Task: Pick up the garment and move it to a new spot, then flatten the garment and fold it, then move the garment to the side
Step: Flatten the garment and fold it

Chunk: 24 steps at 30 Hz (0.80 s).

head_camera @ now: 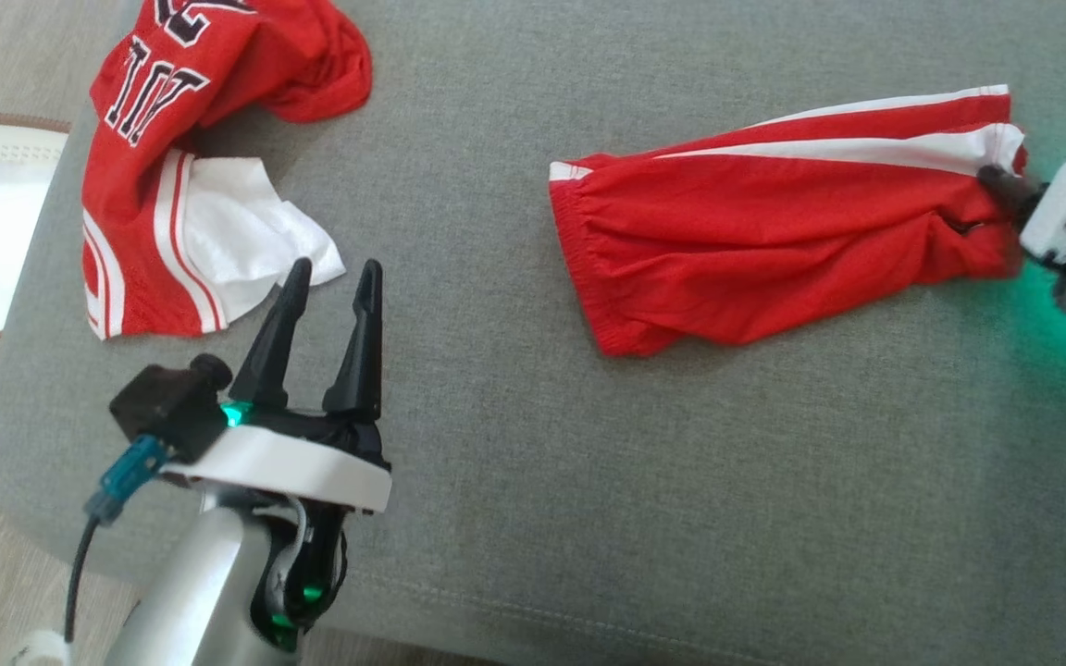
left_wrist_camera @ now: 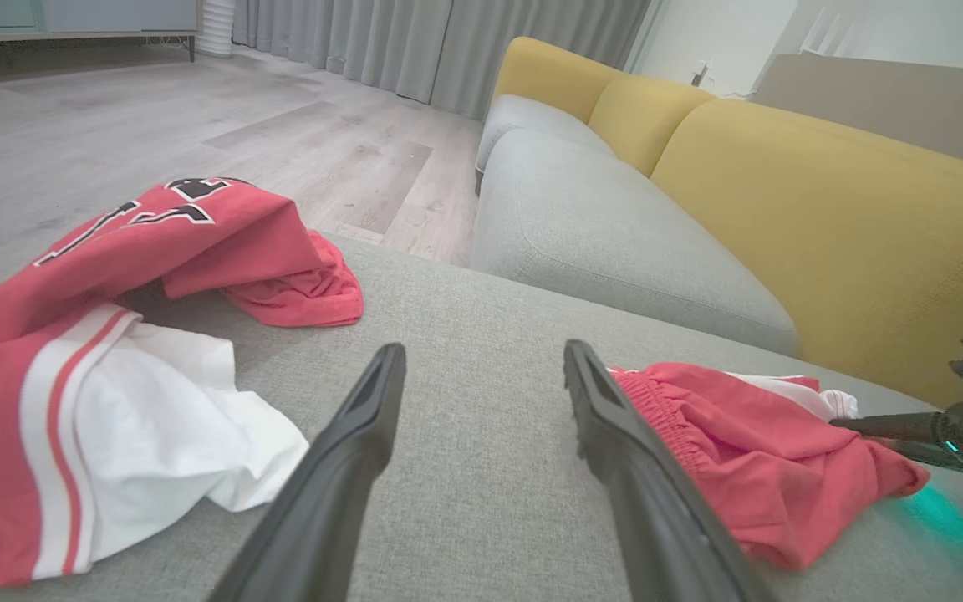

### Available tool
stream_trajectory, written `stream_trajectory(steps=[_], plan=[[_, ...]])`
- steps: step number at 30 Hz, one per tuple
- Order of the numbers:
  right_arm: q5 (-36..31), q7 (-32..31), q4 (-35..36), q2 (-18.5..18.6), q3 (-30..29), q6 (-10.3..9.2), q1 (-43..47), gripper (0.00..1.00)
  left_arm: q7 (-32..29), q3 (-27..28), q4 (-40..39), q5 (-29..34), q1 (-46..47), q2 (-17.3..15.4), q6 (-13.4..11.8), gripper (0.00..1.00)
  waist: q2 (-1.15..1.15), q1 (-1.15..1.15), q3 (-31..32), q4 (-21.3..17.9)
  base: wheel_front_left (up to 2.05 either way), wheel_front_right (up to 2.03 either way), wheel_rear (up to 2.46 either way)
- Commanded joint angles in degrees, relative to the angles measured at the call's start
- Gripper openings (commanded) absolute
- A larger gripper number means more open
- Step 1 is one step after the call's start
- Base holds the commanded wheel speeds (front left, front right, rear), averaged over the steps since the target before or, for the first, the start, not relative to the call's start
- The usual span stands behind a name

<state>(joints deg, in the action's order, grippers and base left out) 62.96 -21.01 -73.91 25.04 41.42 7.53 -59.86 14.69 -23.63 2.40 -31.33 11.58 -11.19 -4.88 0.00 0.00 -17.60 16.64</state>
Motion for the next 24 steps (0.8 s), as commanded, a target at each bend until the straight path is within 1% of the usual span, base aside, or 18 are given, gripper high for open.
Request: stream_trajectory(steps=[1, 6, 7, 8, 9, 10, 12, 13, 19, 24], plan=[[0.0, -4.6, 0.0, -0.3, 0.0, -0.04, 1.4, 1.00, 0.3, 2.7, -1.0, 0.7, 2.2, -0.2, 0.5, 1.00, 0.00, 0.00, -0.2, 0.1, 0.00, 0.00, 0.00], [1.9, -13.6, 0.0, -3.9, -2.7, -0.04, 3.2, 1.00, 0.3, 3.8, 0.2, 1.7, 1.9, 1.0, 1.7, 1.00, 0.00, 0.00, -0.1, 0.0, 0.00, 0.00, 0.00], [2.0, -14.5, 0.0, -4.5, -2.9, -0.04, 3.5, 1.00, 0.3, 3.9, 0.4, 1.9, 1.9, 1.2, 1.8, 1.00, 0.00, 0.00, -0.1, -0.1, 0.00, 0.00, 0.00], [1.9, -14.3, 0.0, -5.2, -3.1, -0.04, 3.4, 1.00, 0.3, 4.1, 0.6, 2.1, 1.9, 1.4, 2.0, 1.00, 0.00, 0.00, -0.1, -0.2, 0.00, 0.00, 0.00], [1.8, -12.9, 0.0, -5.8, -3.3, -0.04, 3.2, 0.97, 0.3, 4.3, 0.7, 2.2, 1.9, 1.7, 2.3, 1.00, 0.00, 0.00, -0.1, -0.2, 0.00, 0.00, 0.00], [1.6, -11.2, 0.0, -6.3, -3.4, -0.04, 3.0, 0.78, 0.3, 4.4, 0.9, 2.4, 2.0, 1.8, 2.5, 1.00, 0.00, 0.00, -0.2, -0.2, 0.00, 0.00, 0.00], [0.9, -8.3, 0.0, -6.8, -3.1, -0.04, 2.7, 0.20, 0.3, 4.7, 1.2, 2.7, 2.1, 2.1, 2.9, 1.00, 0.00, 0.00, -0.2, -0.2, 0.00, 0.00, 0.00], [0.6, -7.0, 0.0, -6.9, -3.1, -0.04, 2.5, 0.00, 0.3, 4.9, 1.4, 2.8, 2.1, 2.2, 3.1, 1.00, 0.00, 0.00, -0.2, -0.2, 0.00, 0.00, 0.00], [-0.3, 1.1, 0.6, -7.0, -3.1, -0.04, 1.1, 0.00, 0.3, 5.7, 2.7, 3.5, 1.4, 2.6, 3.7, 1.00, 0.00, 0.00, 0.7, -1.4, 0.00, 0.00, 0.00], [-0.2, 3.9, 1.4, -6.9, -3.0, -0.04, 1.6, 0.00, 0.3, 5.7, 3.9, 3.8, 0.7, 2.6, 4.2, 1.00, 0.00, 0.00, 2.9, -3.3, 0.00, 0.00, 0.00]])
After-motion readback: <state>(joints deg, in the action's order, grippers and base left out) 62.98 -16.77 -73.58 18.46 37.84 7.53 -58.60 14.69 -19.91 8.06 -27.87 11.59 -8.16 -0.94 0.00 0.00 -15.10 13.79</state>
